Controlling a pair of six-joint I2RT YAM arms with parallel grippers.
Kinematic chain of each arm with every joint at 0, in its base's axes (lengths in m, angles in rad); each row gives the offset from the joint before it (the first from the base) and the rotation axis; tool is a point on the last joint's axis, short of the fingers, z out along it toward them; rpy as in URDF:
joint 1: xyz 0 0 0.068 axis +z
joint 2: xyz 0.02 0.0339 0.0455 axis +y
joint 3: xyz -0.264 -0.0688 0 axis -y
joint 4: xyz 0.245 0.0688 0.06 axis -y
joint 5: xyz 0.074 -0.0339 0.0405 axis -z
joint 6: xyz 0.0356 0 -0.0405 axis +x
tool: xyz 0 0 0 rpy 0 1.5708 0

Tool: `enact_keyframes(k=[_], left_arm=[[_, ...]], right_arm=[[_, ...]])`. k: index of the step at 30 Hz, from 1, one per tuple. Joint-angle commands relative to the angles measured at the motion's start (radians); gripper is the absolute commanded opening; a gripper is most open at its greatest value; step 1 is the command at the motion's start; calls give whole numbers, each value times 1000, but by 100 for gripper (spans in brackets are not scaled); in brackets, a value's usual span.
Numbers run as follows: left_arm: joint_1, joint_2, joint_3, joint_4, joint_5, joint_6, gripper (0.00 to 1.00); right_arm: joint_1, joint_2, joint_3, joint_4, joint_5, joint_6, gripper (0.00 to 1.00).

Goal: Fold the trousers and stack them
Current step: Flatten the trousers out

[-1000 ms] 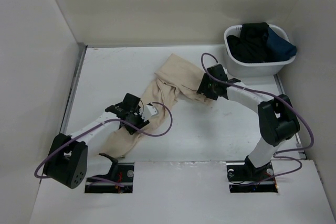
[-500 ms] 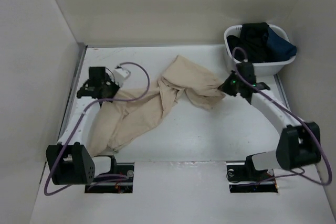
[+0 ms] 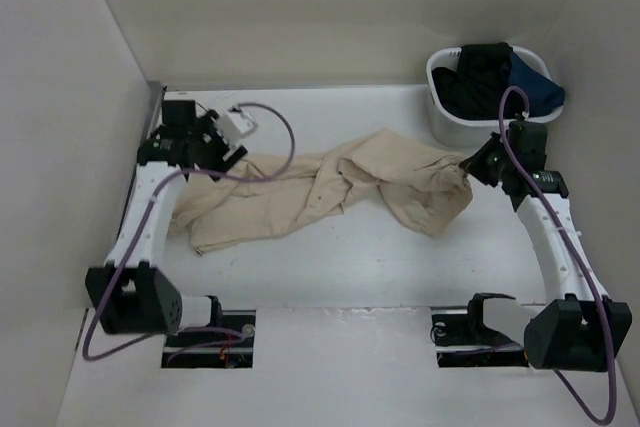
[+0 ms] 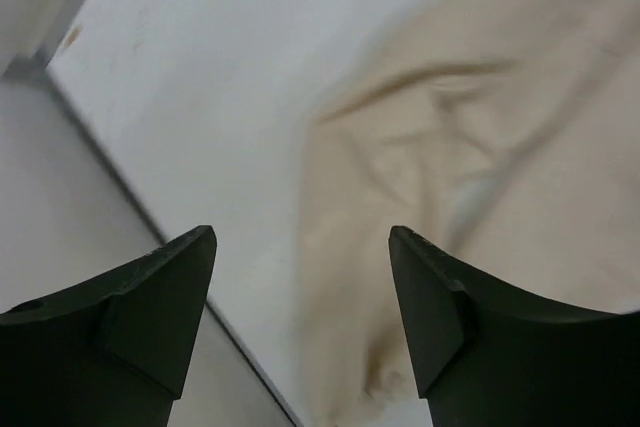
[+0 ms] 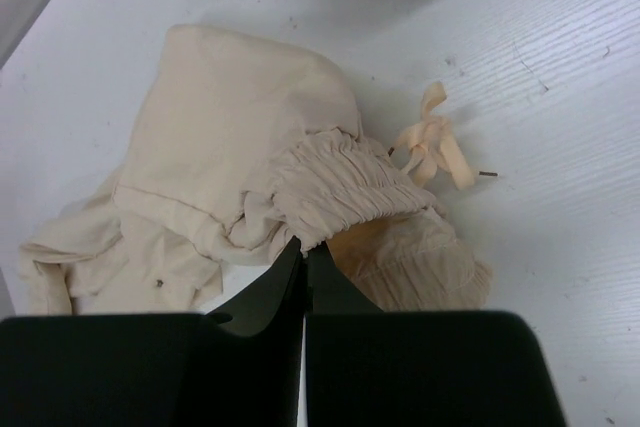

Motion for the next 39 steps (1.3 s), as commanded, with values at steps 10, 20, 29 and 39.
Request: enact_keyframes(k=[10,20,29,39], left_arm=[[-180,-201,-518,-247,-63,376,56],[-271,-96,-562,-78,-206,394,55],[-196,-32,-572,-29,-212,428,38],[-102,-24,-411,-38,-151,362,13]], right_arm=[[-161,-17,123,27,-51,-69,0],[-247,-49,100,40,-69,-65,0],[-257,-51,86,56,-84,-54,0],[-255,-52,72,56,-103,-51,0]])
